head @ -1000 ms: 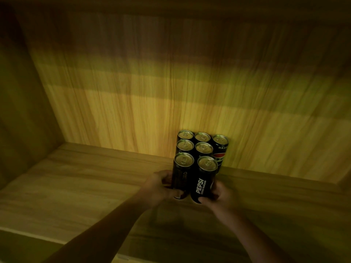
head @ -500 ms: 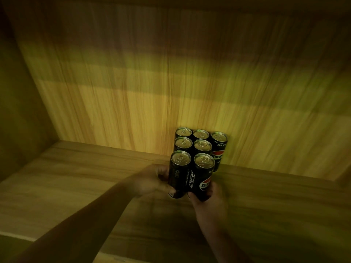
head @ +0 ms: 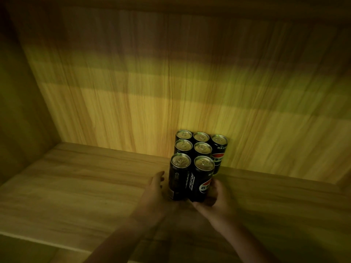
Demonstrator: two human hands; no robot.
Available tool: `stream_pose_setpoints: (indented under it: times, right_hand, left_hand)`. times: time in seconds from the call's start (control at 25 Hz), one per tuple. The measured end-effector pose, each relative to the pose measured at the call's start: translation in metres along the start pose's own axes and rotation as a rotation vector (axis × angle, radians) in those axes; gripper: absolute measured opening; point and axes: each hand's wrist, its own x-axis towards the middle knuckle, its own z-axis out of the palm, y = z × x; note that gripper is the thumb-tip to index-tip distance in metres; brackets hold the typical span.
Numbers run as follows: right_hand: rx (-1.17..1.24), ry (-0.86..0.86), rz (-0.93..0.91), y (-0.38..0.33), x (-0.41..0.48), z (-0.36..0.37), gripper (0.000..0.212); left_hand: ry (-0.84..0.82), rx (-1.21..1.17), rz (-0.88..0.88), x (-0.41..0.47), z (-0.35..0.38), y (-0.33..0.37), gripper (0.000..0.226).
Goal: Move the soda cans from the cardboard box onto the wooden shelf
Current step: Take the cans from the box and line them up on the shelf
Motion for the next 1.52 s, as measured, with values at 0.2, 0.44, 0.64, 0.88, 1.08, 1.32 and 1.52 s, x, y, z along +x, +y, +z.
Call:
stream_pose_setpoints:
  times: [0.2,0.44,0.64,0.88,1.08,1.32,1.52]
  right_hand:
    - [0.082,-0.203,0.055,-0.008,0.018,-0.017,0.089]
    - [-0.006,-0.183,0.025,-0.003,0.024,-0.016,0.076]
    - [-0.006,-0.114,0.007,0.0,0.024,-0.012,0.064]
    - [-0.028,0.006,-0.002,-0.001,0.013,0.001,0.061]
    - [-0.065,0.146,-0.004,0.0,0.006,0.014,0.064]
    - [-0.063,0.266,0.022,0.004,0.005,0.029,0.063]
    - [-0.066,0.278,0.025,0.007,0.007,0.032,0.065]
  left_hand:
    - [0.286,-0.066,-0.063,-0.017,0.043,0.001,0.109]
    - [0.321,-0.131,-0.063,-0.009,0.047,0.002,0.082]
    - [0.264,-0.137,-0.019,-0.003,0.042,0.004,0.059]
    - [0.065,-0.094,0.006,0.008,0.016,0.003,0.056]
    - [-0.168,-0.077,0.034,0.028,-0.018,-0.004,0.053]
    - [-0.362,-0.051,0.105,0.051,-0.038,-0.001,0.05]
    - [-0.388,-0.028,0.095,0.054,-0.04,-0.004,0.058]
